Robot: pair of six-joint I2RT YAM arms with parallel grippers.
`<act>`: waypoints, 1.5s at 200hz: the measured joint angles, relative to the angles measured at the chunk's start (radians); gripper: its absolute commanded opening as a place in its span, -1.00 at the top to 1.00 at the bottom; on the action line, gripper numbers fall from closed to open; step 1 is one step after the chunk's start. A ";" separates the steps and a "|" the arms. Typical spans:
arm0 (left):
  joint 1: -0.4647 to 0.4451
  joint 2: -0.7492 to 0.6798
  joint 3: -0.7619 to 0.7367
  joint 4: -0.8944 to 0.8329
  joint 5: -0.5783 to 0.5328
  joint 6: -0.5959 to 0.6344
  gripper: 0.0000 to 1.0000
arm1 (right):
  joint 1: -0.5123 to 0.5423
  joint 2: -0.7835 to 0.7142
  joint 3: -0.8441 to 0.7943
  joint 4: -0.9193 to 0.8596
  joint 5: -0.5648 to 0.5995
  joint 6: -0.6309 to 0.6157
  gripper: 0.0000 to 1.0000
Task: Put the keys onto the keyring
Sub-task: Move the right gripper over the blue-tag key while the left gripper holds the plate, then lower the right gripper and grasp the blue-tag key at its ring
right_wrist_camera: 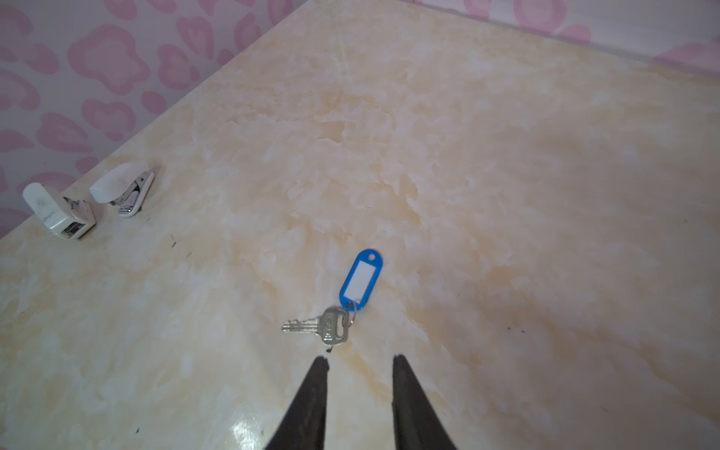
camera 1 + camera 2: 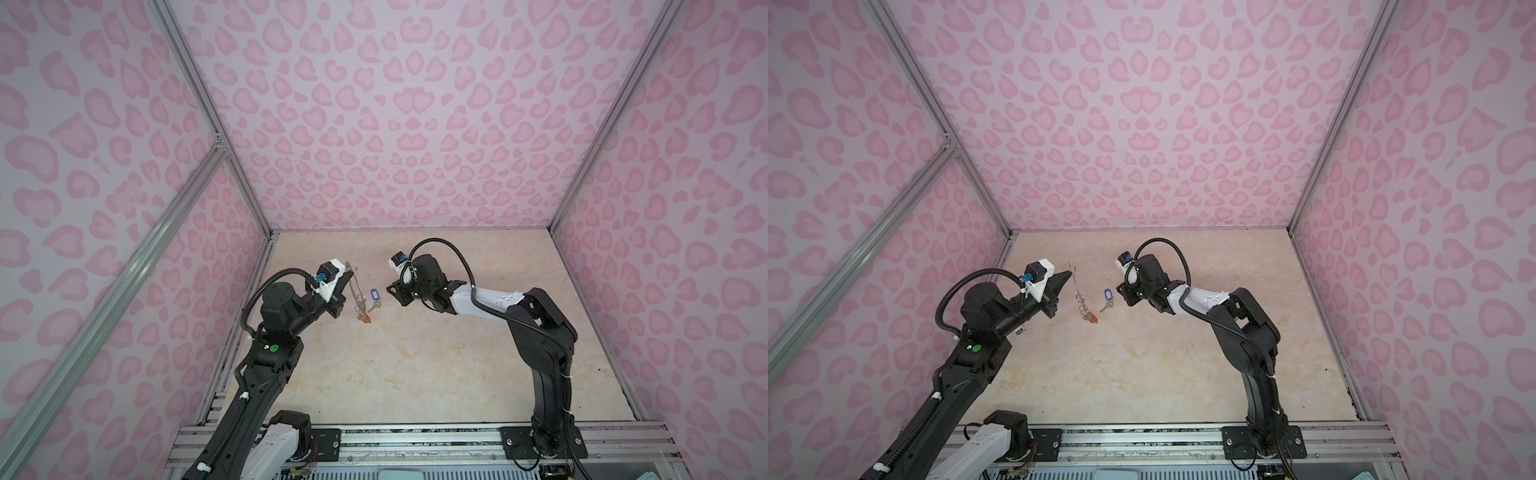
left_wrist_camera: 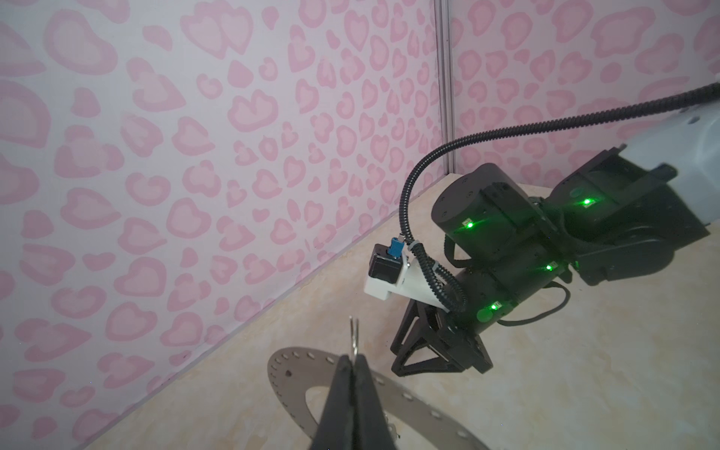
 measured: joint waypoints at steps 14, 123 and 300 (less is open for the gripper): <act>0.001 -0.001 -0.002 -0.002 -0.003 0.000 0.93 | 0.007 0.042 0.026 -0.005 0.003 0.045 0.44; 0.003 0.019 -0.006 -0.015 0.004 -0.008 0.94 | 0.021 0.212 0.123 0.039 -0.045 0.269 0.54; 0.006 0.083 0.000 -0.031 0.019 0.001 0.93 | 0.025 0.249 0.162 0.002 -0.061 0.304 0.80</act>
